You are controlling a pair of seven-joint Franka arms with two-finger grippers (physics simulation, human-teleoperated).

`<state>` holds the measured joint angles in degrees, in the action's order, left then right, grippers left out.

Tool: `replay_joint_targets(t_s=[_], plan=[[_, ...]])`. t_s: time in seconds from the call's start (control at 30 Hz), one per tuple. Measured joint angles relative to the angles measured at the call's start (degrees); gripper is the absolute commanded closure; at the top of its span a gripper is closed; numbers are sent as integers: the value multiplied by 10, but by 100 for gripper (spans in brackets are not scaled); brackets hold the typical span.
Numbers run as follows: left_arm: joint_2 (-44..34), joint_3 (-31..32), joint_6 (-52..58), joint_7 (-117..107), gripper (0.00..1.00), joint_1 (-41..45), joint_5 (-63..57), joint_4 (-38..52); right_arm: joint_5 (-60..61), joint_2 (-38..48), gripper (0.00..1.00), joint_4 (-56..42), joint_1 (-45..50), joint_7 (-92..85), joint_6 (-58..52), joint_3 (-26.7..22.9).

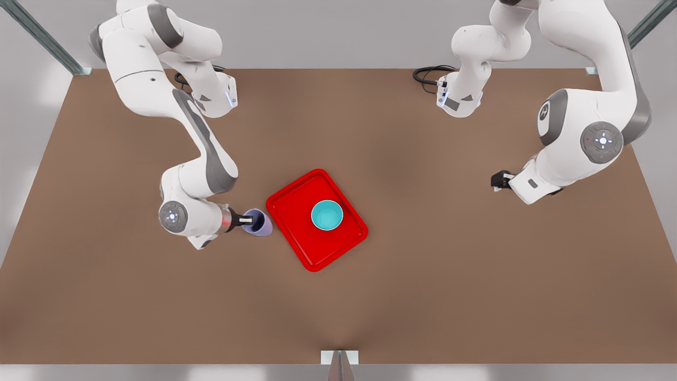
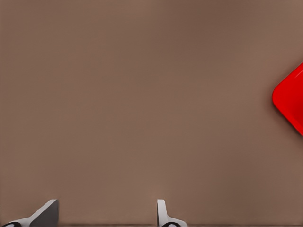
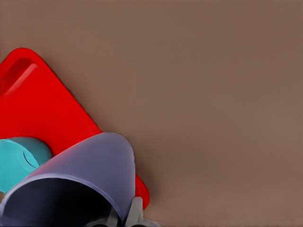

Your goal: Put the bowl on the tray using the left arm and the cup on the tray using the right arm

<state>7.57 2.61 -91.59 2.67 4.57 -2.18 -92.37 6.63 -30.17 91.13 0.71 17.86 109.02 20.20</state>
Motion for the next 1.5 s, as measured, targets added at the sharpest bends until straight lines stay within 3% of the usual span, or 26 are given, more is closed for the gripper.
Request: replay_joint_targets(t_s=[0.2,0.37,0.73,0.77,0.8,0.87,1.4,1.5], plan=[[-1,0,4,-1,0,0,0,1,-39,-4,79,-10,72,53,-2,0],[4,0,3,-1,0,0,0,1,-80,9,79,48,74,52,-23,1],[7,-1,3,1,0,-1,0,2,-75,-27,79,73,103,73,36,2],[7,-1,3,1,0,-1,0,2,-75,-28,73,77,104,73,36,2],[7,-1,3,1,0,0,0,2,-75,-28,58,77,104,73,37,1],[6,-1,3,-1,0,0,0,2,-84,-27,0,75,104,91,49,1],[12,-1,-5,2,0,0,0,3,-84,-4,0,88,113,96,41,-1],[12,-1,-5,3,0,-1,0,3,-83,55,0,63,56,88,34,-5]])
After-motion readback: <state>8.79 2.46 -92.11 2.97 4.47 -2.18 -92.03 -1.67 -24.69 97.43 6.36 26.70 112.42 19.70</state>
